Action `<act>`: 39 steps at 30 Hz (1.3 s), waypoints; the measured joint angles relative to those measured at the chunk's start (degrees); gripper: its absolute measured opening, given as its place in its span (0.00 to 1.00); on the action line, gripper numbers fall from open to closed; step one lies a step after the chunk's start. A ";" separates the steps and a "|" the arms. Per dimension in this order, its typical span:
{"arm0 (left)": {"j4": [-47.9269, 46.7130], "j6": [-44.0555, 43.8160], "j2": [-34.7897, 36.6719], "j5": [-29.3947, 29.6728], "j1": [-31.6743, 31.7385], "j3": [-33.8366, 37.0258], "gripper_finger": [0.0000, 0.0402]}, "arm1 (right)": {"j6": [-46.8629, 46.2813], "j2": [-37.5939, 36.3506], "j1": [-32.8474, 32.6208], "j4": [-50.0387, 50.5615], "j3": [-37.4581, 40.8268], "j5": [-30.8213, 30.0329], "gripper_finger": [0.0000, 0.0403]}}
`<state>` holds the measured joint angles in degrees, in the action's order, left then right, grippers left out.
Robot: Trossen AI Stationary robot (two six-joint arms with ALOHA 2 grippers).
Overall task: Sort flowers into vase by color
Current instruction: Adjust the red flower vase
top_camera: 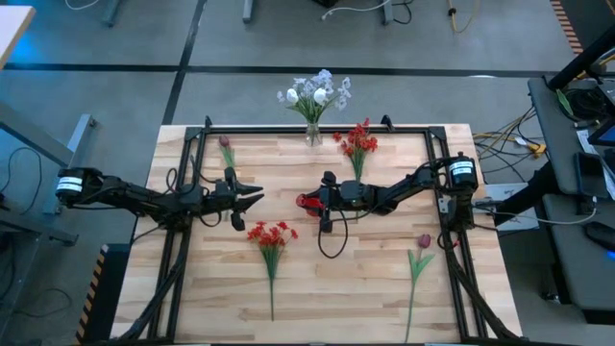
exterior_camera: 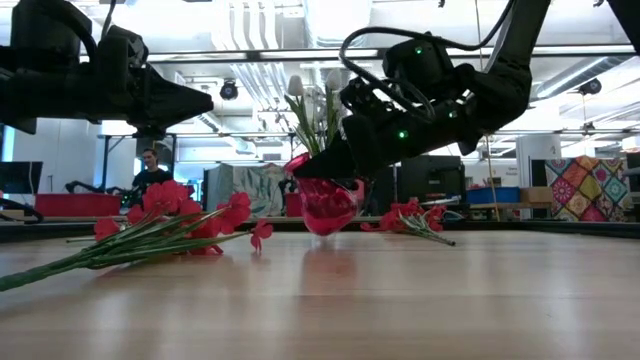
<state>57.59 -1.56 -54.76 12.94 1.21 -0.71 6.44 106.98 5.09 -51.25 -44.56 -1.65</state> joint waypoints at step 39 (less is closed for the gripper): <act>-0.19 -0.02 -0.02 0.01 0.01 -0.02 0.19 | -5.50 -8.24 0.58 16.95 -0.02 -1.95 0.60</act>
<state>57.41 -1.58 -54.78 12.95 1.22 -0.73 0.94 98.74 5.67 -34.31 -44.58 -3.60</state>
